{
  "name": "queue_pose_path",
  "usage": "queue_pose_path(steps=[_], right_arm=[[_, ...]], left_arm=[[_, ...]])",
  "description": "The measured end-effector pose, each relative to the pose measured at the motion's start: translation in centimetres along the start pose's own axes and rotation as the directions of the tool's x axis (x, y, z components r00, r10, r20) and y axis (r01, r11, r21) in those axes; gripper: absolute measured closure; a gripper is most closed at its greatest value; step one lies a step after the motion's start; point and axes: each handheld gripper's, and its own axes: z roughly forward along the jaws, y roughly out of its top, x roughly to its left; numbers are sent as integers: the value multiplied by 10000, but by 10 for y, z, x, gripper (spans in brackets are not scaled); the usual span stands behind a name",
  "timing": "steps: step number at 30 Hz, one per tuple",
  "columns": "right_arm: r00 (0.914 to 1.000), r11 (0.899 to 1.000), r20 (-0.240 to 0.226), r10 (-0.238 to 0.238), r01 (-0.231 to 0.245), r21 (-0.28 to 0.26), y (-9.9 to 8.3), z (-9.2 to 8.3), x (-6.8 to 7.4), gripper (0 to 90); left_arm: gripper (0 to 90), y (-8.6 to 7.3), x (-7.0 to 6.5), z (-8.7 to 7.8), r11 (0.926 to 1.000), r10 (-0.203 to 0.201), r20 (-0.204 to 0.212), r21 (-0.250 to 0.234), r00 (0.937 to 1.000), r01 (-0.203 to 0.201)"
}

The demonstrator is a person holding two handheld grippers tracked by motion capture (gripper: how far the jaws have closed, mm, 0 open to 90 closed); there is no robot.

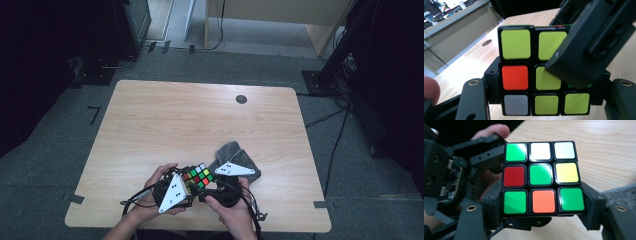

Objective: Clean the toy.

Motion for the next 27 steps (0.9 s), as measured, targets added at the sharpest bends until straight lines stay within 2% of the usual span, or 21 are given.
queue_pose_path(steps=[2, 4, 6, 7, 10, 11, 12, 13, 14, 15, 16, 17, 19, 20, 22, 24, 25, 26, 27], right_arm=[[9995, 9995, -203, -257, 253, -192, 2, -3, 0, 283], [9986, 9979, -99, -520, 515, -391, 6, -11, -2, 188], [9995, 9973, -153, -275, 264, -685, 11, -22, -9, 170], [10000, 9961, -42, 10, -14, -883, 13, -28, -14, 176], [9942, 9929, 969, 457, -345, -1141, 15, -35, -34, 195], [9862, 9939, 1619, 341, -165, -1086, 13, -34, -42, 199], [9630, 9967, 2693, 90, 132, -805, 10, -30, -50, 205], [9248, 9988, 3800, -174, 339, -367, 5, -25, -59, 213], [8912, 9995, 4530, -244, 314, -80, -2, -19, -67, 226], [8880, 10000, 4598, -39, 50, -12, -8, -15, -76, 255], [9014, 9996, 4324, 246, -289, 33, -13, -11, -84, 267], [9046, 9990, 4251, 305, -417, 171, -17, -6, -89, 280], [8924, 9992, 4510, -151, -29, 393, -22, 1, -92, 359], [8922, 9983, 4507, -284, 24, 581, -25, 6, -92, 362], [8891, 9963, 4574, -166, -237, 822, -29, 11, -95, 403], [8792, 9981, 4762, -175, -126, 601, -33, 12, -96, 485], [8792, 9981, 4762, -175, -126, 601, -33, 12, -96, 485], [8659, 9974, 4987, -399, 48, 715, -34, 11, -96, 582], [8618, 9968, 5047, -497, 112, 790, -34, 10, -96, 618]], left_arm=[[335, 0, 4, -2, 9996, -271, -15, -33, 9996, 271], [336, -4, 12, -6, 9981, -616, -159, -25, 9980, 616], [336, -9, 22, -11, 9932, -1166, -281, -77, 9928, 1164], [336, -11, 27, -13, 9899, -1416, -349, -68, 9893, 1414], [336, -17, 38, -19, 9791, -2032, -517, -115, 9778, 2029], [336, -19, 40, -21, 9763, -2165, -530, -123, 9748, 2162], [336, -21, 42, -22, 9749, -2227, -568, -109, 9732, 2225], [336, -22, 42, -23, 9737, -2276, -578, -94, 9720, 2274], [336, -23, 42, -23, 9723, -2336, -576, -98, 9706, 2334], [336, -24, 42, -23, 9725, -2329, -561, -53, 9709, 2330], [336, -24, 41, -23, 9727, -2316, -557, -14, 9712, 2319], [336, -25, 41, -22, 9723, -2332, -536, 15, 9709, 2336], [336, -26, 40, -21, 9724, -2325, -482, 82, 9714, 2331], [336, -26, 39, -20, 9725, -2318, -460, 102, 9717, 2325], [336, -25, 39, -20, 9721, -2341, -355, 78, 9716, 2345], [336, -25, 37, -20, 9724, -2330, -283, 58, 9721, 2333], [336, -25, 37, -20, 9724, -2330, -283, 58, 9721, 2333], [336, -24, 36, -19, 9726, -2321, -236, 74, 9724, 2323], [336, -24, 36, -19, 9723, -2332, -220, 68, 9722, 2334]])
